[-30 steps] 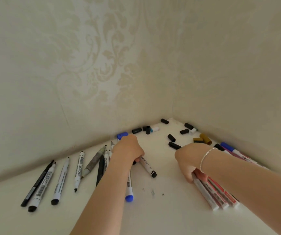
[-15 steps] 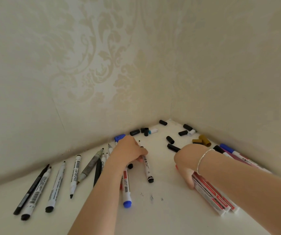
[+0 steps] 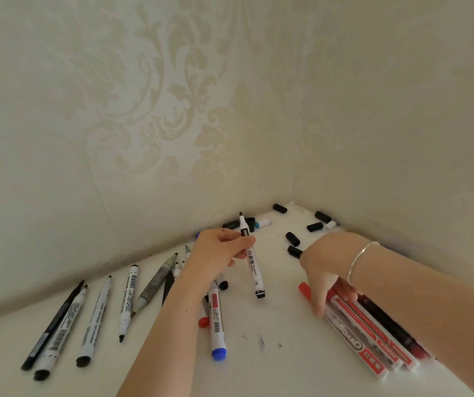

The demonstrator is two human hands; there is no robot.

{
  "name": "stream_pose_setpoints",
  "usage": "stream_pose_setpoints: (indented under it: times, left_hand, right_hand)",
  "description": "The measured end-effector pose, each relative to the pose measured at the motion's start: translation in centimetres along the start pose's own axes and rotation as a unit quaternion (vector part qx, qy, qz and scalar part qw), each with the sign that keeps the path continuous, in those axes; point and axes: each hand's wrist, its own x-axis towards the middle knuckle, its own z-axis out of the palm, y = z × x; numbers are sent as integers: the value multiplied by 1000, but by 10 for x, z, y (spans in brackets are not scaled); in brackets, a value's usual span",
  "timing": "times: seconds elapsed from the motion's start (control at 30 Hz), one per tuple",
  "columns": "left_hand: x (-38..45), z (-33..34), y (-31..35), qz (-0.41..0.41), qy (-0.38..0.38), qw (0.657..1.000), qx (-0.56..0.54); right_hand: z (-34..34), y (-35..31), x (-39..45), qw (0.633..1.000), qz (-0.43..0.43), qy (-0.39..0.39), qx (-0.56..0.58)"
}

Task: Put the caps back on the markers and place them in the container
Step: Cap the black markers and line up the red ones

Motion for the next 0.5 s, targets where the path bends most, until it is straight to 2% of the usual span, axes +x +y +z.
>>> stream_pose_setpoints:
  times: [0.1,0.17,0.23,0.33,0.43,0.5]
  left_hand:
    - [-1,5,0,17,10,1000,-18]
    - [-1,8,1,32,17,998,-45]
    - [-2,11,2,53,21,993,-106]
    - [-1,13,2,88,38,984,-148]
    - [1,15,1,104,39,981,-157]
    - [1,16,0,109,35,981,-154]
  right_hand:
    - [-6,22,11,976,8,94,197]
    - [-9,33,31,926,19,238,291]
    - [-11,36,53,879,40,353,317]
    - [-13,30,80,853,29,364,374]
    - [-11,20,96,855,21,338,393]
    - [-8,15,104,854,29,357,378]
